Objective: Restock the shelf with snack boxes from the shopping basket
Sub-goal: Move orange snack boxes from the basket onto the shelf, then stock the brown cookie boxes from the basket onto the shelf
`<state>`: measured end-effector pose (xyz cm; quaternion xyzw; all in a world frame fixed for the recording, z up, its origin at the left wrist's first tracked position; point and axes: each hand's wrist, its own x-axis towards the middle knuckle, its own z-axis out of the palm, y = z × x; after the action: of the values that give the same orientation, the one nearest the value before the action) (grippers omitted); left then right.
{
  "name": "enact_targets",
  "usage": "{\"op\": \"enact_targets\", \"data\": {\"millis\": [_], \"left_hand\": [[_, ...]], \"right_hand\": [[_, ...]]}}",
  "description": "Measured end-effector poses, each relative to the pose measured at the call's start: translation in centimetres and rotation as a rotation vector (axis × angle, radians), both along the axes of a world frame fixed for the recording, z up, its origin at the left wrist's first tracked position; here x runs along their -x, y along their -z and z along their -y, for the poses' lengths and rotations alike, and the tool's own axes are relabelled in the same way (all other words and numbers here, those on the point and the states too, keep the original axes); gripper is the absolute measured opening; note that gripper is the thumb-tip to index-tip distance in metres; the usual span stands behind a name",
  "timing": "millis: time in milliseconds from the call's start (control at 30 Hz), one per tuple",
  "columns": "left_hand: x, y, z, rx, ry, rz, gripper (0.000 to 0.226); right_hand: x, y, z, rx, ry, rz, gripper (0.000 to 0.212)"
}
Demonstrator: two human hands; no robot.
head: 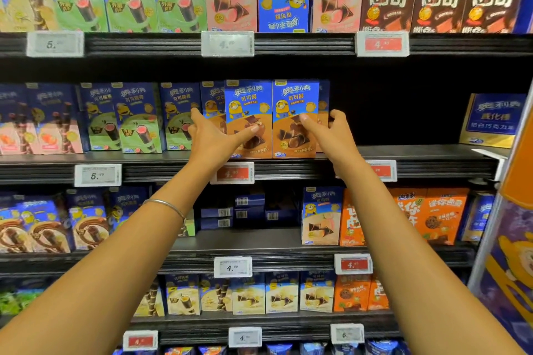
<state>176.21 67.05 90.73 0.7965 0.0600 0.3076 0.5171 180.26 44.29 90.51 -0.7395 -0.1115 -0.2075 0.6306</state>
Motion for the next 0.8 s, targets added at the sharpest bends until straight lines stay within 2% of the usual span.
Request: {"op": "enact_targets", "data": {"millis": [67, 133, 333, 433, 500, 567, 633, 733, 800], "left_hand": [[0.5, 0.0, -0.1, 0.043, -0.001, 0.039, 0.139], [1.3, 0.1, -0.1, 0.095, 0.001, 0.098, 0.130], [7.2, 4.0, 0.8, 0.222, 0.018, 0.408, 0.071], [10.3, 8.6, 1.6, 0.279, 0.066, 0.460, 0.055], [12.0, 12.9, 2.1, 0.329, 0.110, 0.393, 0.049], [13.6, 17.5, 2.8, 0.403, 0.130, 0.251, 0.050], [15.0, 22.7, 3.3, 0.494, 0.121, 0.046, 0.049], [16.8, 31.1, 3.6, 0.659, 0.094, -0.272, 0.028], [18.7, 36.3, 4.0, 0.744, 0.035, -0.482, 0.032]], "right_hand": [[0.8, -0.2, 0.2, -0.020, -0.011, -0.011, 0.090], [1.7, -0.2, 0.5, -0.045, 0.001, 0.005, 0.089], [8.0, 4.1, 1.7, -0.218, -0.018, 0.197, 0.057], [10.7, 8.0, 2.5, -0.339, -0.107, 0.150, 0.051], [12.1, 11.2, 2.7, -0.373, -0.158, 0.046, 0.051], [13.2, 15.1, 3.2, -0.362, -0.190, -0.090, 0.049], [14.0, 19.8, 4.1, -0.329, -0.219, -0.256, 0.043], [15.1, 27.5, 5.4, -0.239, -0.229, -0.543, 0.032], [16.4, 33.0, 6.3, -0.187, -0.201, -0.747, 0.018]]}}
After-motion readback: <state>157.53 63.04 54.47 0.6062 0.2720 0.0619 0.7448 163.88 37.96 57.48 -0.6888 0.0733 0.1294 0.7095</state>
